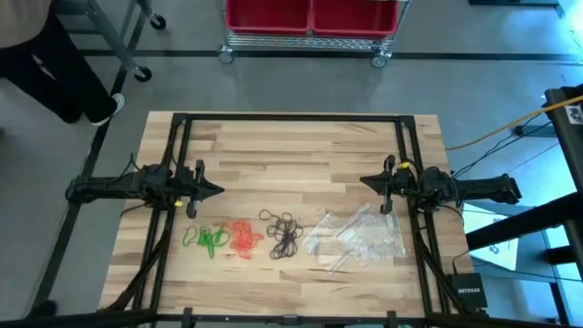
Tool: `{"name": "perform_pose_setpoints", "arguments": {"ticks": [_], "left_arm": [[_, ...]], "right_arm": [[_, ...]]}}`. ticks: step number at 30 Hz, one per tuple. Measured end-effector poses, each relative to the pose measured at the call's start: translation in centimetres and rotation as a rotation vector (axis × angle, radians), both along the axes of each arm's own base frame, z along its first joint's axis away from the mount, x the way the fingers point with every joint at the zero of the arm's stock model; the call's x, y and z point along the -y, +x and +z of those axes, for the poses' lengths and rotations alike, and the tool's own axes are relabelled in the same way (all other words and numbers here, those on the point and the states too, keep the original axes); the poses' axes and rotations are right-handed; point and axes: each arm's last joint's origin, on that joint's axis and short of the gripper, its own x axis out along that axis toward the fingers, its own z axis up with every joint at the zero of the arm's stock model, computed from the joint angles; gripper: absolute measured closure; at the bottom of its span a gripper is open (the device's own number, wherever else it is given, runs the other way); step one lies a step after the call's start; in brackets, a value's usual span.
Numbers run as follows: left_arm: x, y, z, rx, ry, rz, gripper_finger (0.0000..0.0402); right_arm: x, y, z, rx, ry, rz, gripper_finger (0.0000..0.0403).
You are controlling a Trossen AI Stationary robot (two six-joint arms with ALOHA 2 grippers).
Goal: Sort rubber bands
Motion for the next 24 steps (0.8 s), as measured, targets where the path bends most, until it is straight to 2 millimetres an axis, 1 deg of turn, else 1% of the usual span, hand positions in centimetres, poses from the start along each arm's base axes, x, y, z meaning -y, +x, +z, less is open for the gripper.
{"name": "perform_pose_setpoints", "arguments": {"ticks": [19, 22, 24], "left_arm": [[0.0, 0.0, 0.1, 0.008, 0.017, 0.002, 0.0402], [0.0, 0.1, 0.6, 0.077, 0.010, 0.007, 0.0402], [0.0, 0.1, 1.6, 0.188, -0.074, 0.010, 0.0402]], "right_arm": [[0.0, 0.0, 0.0, 0.000, 0.000, 0.000, 0.0403], [0.0, 0.0, 0.0, 0.000, 0.000, 0.000, 0.0403], [0.0, 0.0, 0.0, 0.001, 0.000, 0.000, 0.0403]]}}
